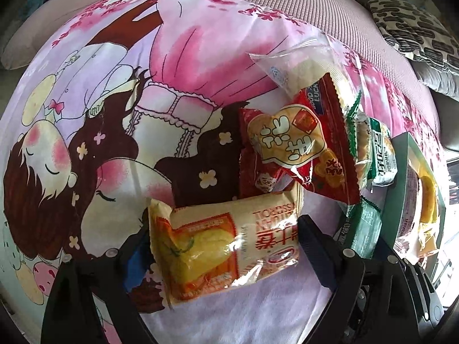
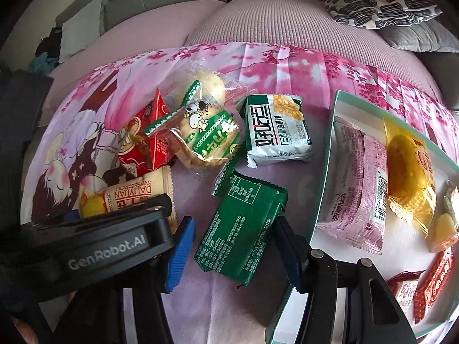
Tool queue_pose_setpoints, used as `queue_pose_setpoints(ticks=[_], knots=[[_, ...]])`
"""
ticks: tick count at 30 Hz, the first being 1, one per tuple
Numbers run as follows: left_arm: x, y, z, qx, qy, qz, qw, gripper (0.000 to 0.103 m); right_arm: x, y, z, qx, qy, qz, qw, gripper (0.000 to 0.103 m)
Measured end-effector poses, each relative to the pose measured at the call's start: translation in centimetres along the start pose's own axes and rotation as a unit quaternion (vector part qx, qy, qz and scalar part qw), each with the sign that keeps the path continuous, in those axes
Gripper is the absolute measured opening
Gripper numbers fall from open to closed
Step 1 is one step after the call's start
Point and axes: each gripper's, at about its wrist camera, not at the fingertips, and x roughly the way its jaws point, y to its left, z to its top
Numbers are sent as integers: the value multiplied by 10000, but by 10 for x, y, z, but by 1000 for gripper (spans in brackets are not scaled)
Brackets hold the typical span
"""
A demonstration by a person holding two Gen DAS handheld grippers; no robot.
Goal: Organize snacks
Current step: 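Lower the right gripper onto the green biscuit packet and grasp it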
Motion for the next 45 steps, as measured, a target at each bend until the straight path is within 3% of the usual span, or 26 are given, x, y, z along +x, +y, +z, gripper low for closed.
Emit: queue_pose_setpoints(ticks=[12,22,32,38,45], knots=[[23,-33,-3,300,-73,489,9983,99,8,5,-1,-159,66,-165,9997,59],[25,-32,-3,226,-94,404,9989,98,8,5,0,-136,60,-166,9998,59],[12,-25,-1,252,-182,446,9985,85,7,5,0,-145,28,-188,9997,59],[-3,-18,-7,203,-251,349,9989,79,4,2,1,-71,16,-211,9998,51],[-19,-13,-10,183,-414,244,9987,78,-4,-5,2,129,-43,-144,9998,43]])
